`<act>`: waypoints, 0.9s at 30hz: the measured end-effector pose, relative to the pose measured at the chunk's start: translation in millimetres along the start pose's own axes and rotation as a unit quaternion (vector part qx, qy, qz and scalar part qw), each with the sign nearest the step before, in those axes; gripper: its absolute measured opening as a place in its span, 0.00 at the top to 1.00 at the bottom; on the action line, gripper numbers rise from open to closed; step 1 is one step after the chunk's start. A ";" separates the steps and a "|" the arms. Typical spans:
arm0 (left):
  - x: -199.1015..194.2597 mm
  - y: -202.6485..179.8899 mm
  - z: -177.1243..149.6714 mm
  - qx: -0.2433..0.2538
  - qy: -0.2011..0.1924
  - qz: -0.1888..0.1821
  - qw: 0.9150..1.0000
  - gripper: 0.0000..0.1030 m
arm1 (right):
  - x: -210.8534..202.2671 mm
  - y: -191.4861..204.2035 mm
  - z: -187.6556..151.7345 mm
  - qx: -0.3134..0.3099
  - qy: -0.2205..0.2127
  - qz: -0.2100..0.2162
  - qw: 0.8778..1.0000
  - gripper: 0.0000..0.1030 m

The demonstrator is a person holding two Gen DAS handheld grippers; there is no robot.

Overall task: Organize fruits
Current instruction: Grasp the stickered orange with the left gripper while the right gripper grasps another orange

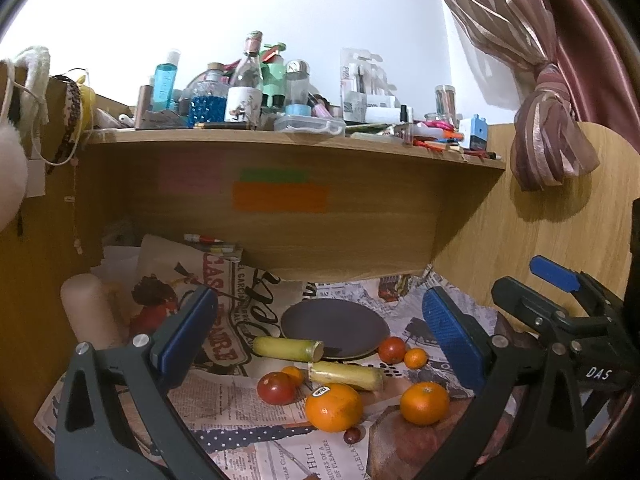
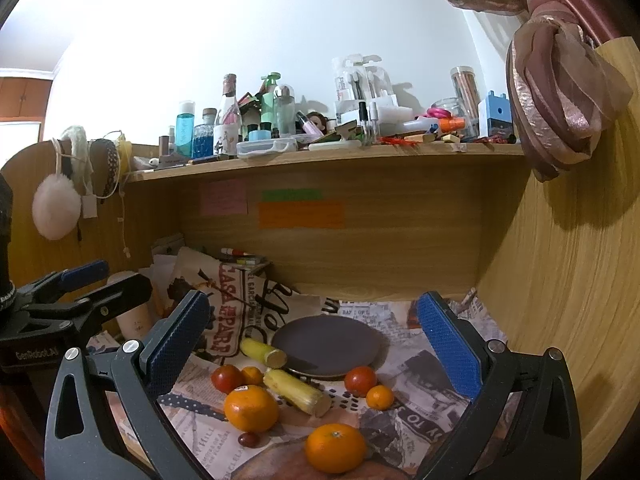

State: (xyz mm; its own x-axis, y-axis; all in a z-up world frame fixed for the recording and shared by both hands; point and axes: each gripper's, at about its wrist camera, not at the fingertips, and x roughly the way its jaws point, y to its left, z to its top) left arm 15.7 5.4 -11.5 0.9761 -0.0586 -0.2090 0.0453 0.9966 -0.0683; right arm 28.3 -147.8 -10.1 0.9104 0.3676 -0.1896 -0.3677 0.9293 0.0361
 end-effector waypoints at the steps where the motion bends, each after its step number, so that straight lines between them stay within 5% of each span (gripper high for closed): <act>1: 2.1 -0.2 -0.4 0.003 0.003 -0.002 1.000 0.00 | 2.2 -1.2 -1.1 0.000 0.004 0.000 1.000 0.00; 7: 20.2 3.9 -2.9 0.010 0.031 -0.007 0.999 0.19 | 21.1 -7.5 -12.8 -0.006 0.050 0.008 0.999 0.17; 15: 56.9 18.9 -21.8 0.002 0.099 -0.019 0.995 0.31 | 54.9 -22.1 -46.2 -0.003 0.147 0.024 0.989 0.39; 27: 110.0 15.5 -72.8 0.007 0.229 -0.059 0.972 0.36 | 78.6 -33.3 -90.7 0.022 0.245 0.057 0.968 0.41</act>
State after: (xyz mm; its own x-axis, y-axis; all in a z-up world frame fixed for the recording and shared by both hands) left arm 108.3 10.2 -106.6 0.7678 -0.1881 -0.6125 0.1572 0.9820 -0.1046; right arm 95.0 -153.1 -115.2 0.6610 0.4156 -0.6247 -0.4418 0.8885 0.1236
